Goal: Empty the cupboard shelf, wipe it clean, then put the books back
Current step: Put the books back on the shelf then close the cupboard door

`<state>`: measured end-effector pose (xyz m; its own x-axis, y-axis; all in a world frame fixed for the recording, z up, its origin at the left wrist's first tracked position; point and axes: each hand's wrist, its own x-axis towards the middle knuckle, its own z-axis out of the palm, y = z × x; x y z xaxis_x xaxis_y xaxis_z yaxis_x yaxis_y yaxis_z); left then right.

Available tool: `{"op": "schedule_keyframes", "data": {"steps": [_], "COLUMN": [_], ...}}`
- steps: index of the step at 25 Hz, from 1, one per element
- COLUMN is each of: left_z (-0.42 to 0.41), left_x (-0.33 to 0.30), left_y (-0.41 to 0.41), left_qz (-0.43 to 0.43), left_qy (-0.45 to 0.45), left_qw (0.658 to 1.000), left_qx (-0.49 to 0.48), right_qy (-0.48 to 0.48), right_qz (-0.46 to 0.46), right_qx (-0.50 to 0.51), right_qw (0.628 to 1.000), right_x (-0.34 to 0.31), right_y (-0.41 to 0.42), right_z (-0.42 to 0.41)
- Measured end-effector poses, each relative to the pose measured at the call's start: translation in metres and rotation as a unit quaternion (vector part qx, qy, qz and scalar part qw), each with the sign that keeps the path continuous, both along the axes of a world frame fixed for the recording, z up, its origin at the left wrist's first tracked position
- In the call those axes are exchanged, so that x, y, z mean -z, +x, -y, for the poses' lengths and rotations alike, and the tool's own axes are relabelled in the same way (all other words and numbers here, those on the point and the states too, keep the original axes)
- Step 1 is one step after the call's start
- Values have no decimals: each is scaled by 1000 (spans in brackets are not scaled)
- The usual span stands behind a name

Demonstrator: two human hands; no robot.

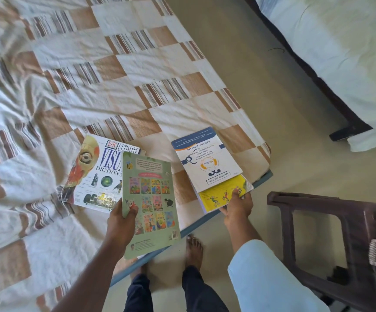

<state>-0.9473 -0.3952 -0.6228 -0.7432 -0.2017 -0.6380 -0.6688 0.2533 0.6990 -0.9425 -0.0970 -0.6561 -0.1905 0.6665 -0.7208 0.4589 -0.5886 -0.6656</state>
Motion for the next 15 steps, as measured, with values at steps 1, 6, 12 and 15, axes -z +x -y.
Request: {"op": "schedule_keyframes", "data": {"steps": [1,6,12,15], "left_z": [1,6,13,11], "left_x": [-3,-21,-32,-37], "left_y": [0,-3,-4,0], "left_qz": [-3,-20,-20,-23], "left_qy": [0,45,89,85], "left_qw": [1000,998,996,996], "left_qx": [-6,-26,-1,22], "right_qy": [15,182,204,202], "right_qz": [14,109,124,100], "right_qx": [-1,-15,75,105], "right_qw": [1000,977,968,969], "right_x": [-2,0,-28,-41], "right_y": [4,33,84,109], "right_z": [-2,-7,-27,-34]}}
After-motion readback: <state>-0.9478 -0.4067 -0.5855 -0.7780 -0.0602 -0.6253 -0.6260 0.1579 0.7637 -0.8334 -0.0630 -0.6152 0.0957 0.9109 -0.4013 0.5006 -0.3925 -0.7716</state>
